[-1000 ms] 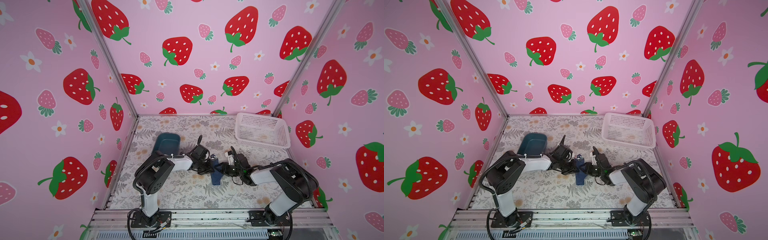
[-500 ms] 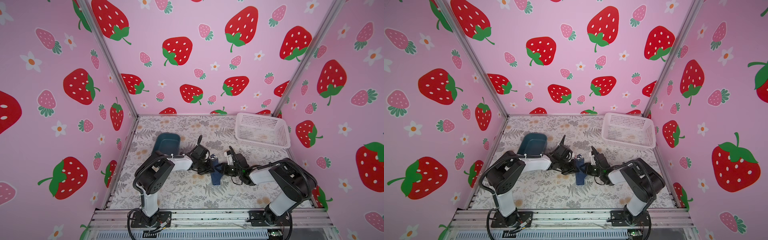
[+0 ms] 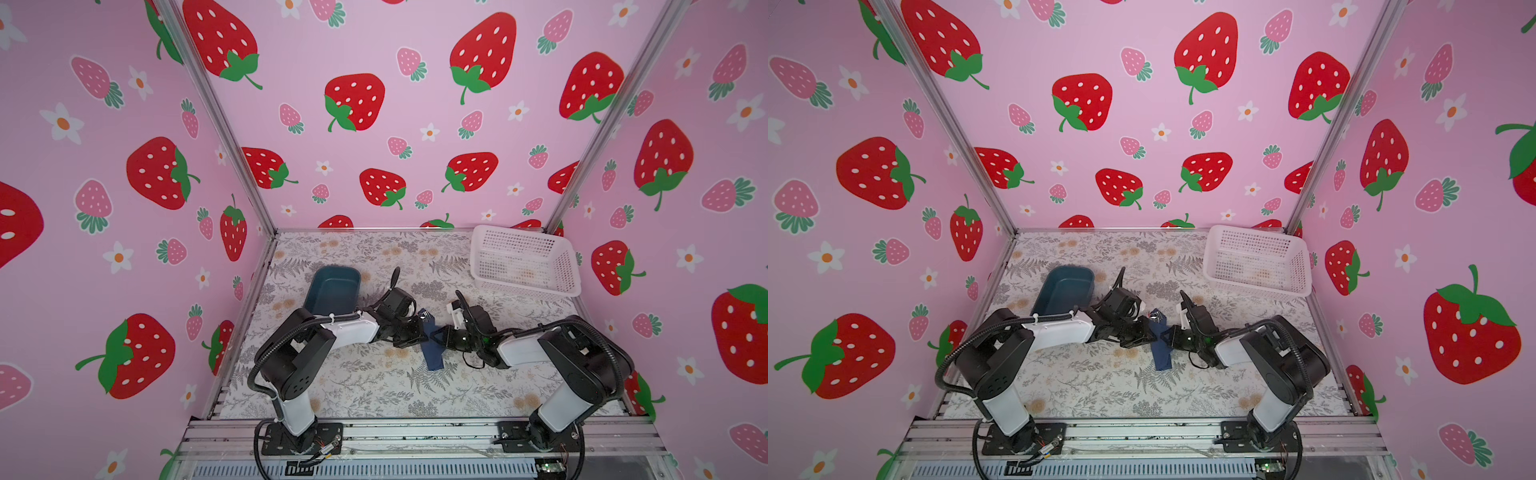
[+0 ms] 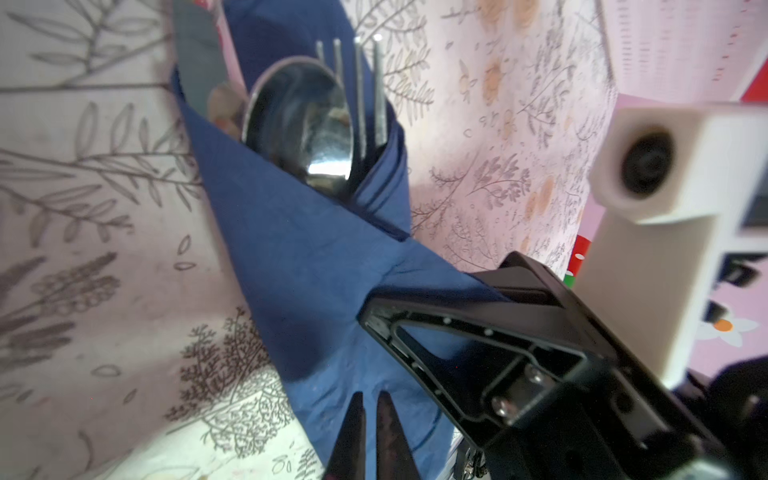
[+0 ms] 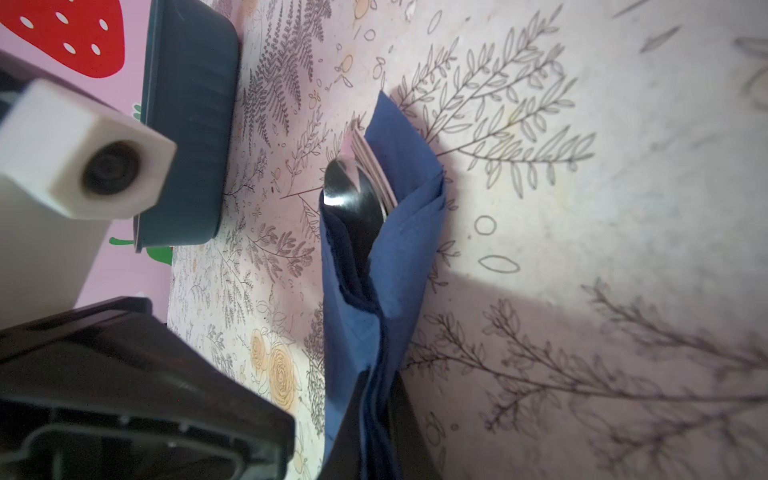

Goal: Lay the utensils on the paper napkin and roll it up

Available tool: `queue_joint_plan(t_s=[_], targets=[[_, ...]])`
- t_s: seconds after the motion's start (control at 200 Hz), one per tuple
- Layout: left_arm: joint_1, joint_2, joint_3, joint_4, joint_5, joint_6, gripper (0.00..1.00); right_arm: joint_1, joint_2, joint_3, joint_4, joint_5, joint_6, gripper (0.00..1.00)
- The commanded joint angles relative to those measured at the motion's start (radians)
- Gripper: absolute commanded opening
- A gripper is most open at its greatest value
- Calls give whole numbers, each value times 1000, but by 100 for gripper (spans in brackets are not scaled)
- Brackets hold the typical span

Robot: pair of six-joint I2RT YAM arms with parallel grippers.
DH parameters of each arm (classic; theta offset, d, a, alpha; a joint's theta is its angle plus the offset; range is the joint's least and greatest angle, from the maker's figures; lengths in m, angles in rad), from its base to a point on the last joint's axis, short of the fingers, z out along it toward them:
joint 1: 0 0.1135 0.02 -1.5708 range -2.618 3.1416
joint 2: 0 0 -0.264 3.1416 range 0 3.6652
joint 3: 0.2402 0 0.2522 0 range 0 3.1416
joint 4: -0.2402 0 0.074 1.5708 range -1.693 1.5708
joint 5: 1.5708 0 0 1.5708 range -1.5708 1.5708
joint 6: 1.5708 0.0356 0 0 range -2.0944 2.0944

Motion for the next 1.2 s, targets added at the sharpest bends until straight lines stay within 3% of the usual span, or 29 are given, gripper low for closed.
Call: queue_joint_plan(t_s=[0.0,0.72,1.065,1.195], targets=[[12,-55,-30,-8,-34,-3,10,4,-33,-12,-27,46,-13,9],[83,-284,-183,28,-73,20,13,4,-209,-16,-50,41,-143,5],[114,-456,-252,158,-64,78,53,1,-233,82,-69,-74,-119,5],[159,-525,-326,311,-41,56,61,-2,-268,143,-103,-115,-139,5]])
